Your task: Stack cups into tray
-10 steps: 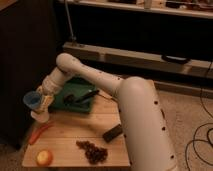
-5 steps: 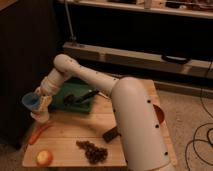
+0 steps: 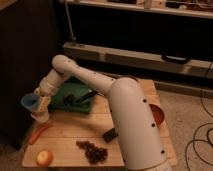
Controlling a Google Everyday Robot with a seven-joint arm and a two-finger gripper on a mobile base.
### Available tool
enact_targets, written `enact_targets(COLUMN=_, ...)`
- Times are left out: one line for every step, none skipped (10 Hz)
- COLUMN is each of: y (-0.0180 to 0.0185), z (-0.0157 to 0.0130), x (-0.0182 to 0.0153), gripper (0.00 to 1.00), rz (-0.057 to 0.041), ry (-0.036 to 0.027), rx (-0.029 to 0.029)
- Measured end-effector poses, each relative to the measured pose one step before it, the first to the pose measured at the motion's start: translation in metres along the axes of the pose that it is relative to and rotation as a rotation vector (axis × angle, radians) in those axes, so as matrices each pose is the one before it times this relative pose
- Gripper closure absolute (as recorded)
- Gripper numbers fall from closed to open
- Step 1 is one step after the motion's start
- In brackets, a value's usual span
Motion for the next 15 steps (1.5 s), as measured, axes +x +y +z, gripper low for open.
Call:
enact_targets(y=-0.00023, z=0.00011, x=0.00064, gripper=0.32, rz=0.00006, ry=0.00107, rx=-0.00116)
enact_targets(y=0.00002, z=0.00095, x=0.00092, gripper=0.32, rz=0.00062, ry=0.00048, rx=-0.00255)
enact_targets(y=0.00003, z=0.00054, x=0.00053, gripper=0.32, rz=-0.00001, ry=0.00166, rx=-0.00153)
enact_targets(y=-0.00012, z=0.00038, x=0.00092, gripper=0.32, rz=0.00114, ry=0.00210, rx=-0.00050)
enact_targets(y=-0.00021, z=0.00035, x=0.00096, gripper=0.32, rz=0.00291, ry=0.00309, rx=-0.00070)
enact_targets(y=0.00000, z=0.00039, x=0.00051, gripper=0.32, rz=0.00181, ry=0.00062, rx=-0.00062)
enact_targets(y=0.00007, z=0.00008, x=0.00143, gripper=0.32, rz=0.00255, ry=0.00173, rx=-0.00031)
enact_targets(y=0.00043, z=0.00026, x=0.00192, gripper=0.32, rz=0.00436, ry=0.00049, rx=-0.00171)
enact_targets(y=0.00086, z=0.00015, x=0.00335, gripper=0.32, rz=0.00842, ry=-0.00628, rx=0.00007)
enact_targets(y=0.00196, z=-0.00180, x=0.00367, gripper=0.32, rz=0.00819, ry=-0.01135, rx=0.00452)
enact_targets(y=0.00294, z=-0.00389, x=0.00311, gripper=0.32, rz=0.00195, ry=-0.00857, rx=0.00854)
enact_targets(y=0.00462, z=-0.00631, x=-0.00037, gripper=0.32, rz=-0.00292, ry=-0.00324, rx=0.00976)
enact_targets(y=0.00562, z=-0.00735, x=-0.00092, gripper=0.32, rz=-0.00205, ry=-0.00045, rx=0.00847)
enact_targets(y=0.00425, z=-0.00512, x=0.00298, gripper=0.32, rz=0.00357, ry=0.00193, rx=0.00626)
enact_targets(y=0.00132, z=-0.00030, x=0.00212, gripper=0.32, rz=0.00473, ry=0.00314, rx=0.00327)
